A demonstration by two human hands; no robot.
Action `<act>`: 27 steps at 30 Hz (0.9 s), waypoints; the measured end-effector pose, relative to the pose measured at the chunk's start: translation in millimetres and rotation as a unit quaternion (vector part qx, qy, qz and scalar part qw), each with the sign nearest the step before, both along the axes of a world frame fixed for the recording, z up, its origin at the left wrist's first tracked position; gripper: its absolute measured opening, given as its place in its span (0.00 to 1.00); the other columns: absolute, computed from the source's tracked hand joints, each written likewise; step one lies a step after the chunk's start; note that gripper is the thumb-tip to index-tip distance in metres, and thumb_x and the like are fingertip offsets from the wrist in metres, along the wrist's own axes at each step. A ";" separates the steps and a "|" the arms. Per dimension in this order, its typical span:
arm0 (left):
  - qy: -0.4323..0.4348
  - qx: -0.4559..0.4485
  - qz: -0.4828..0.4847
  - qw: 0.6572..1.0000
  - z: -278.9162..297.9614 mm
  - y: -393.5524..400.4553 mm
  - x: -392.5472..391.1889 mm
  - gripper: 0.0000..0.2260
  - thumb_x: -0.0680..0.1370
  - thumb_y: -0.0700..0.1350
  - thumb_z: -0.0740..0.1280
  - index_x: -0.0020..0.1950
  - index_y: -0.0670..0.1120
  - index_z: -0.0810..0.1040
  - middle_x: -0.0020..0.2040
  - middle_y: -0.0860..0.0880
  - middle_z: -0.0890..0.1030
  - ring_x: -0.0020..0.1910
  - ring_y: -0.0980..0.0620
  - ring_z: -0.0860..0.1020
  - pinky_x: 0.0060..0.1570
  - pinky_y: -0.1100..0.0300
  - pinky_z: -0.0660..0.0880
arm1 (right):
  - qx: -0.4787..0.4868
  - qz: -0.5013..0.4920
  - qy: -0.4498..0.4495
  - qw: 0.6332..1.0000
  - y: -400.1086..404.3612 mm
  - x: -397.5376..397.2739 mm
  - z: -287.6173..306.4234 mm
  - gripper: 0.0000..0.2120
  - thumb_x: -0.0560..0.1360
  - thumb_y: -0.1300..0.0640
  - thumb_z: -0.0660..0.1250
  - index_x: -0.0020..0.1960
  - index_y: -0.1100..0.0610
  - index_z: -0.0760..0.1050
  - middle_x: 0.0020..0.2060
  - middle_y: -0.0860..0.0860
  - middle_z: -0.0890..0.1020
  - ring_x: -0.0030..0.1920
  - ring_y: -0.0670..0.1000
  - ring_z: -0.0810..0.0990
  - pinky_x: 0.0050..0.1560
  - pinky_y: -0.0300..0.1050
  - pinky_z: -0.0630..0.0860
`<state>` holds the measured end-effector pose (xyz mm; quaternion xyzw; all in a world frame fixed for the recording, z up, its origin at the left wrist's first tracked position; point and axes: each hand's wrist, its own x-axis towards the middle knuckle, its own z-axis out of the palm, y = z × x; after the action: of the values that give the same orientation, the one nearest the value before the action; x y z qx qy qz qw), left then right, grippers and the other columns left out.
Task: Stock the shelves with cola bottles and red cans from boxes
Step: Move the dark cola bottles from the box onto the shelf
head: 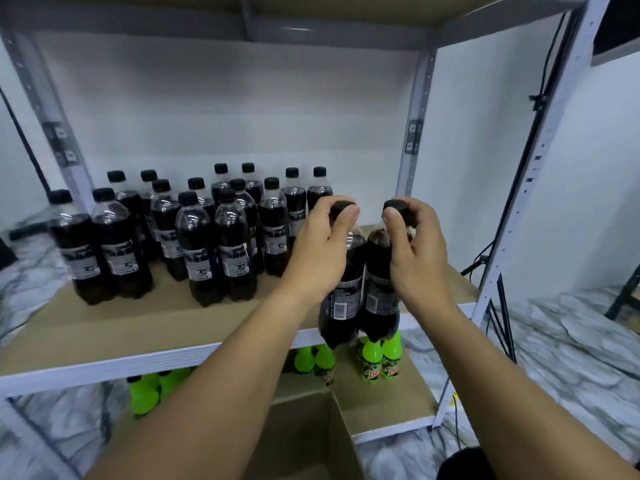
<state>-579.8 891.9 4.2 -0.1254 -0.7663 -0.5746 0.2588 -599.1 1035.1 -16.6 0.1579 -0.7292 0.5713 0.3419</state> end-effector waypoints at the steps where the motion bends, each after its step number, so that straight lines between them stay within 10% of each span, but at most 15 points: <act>1: 0.007 -0.002 0.001 1.000 5.1 5.4 -9.6 0.07 0.85 0.49 0.63 0.61 0.50 0.77 0.55 0.53 0.82 0.57 0.55 0.79 0.59 0.63 0.73 | 0.004 -0.006 0.004 1.000 3.9 -9.0 4.8 0.07 0.83 0.49 0.62 0.60 0.49 0.73 0.56 0.49 0.79 0.57 0.45 0.78 0.58 0.40 0.74; 10: -0.032 -0.001 -0.023 0.999 1.7 41.5 -111.2 0.09 0.86 0.47 0.60 0.63 0.47 0.76 0.57 0.50 0.80 0.59 0.53 0.77 0.55 0.69 0.70 | 0.020 -0.039 0.000 0.999 31.1 -105.6 -1.0 0.05 0.84 0.51 0.61 0.59 0.47 0.73 0.55 0.46 0.77 0.56 0.38 0.74 0.54 0.28 0.68; 27: -0.023 0.014 0.021 0.999 -30.6 64.9 -279.1 0.06 0.87 0.52 0.57 0.58 0.55 0.73 0.58 0.51 0.79 0.59 0.52 0.77 0.70 0.45 0.69 | 0.042 -0.081 0.038 0.995 38.3 -263.4 -27.6 0.12 0.85 0.54 0.58 0.62 0.59 0.72 0.55 0.51 0.74 0.58 0.47 0.73 0.61 0.40 0.69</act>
<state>-858.8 956.9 -26.4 -0.0923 -0.7661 -0.5826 0.2554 -862.5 1073.5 -44.2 0.1342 -0.7497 0.5041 0.4073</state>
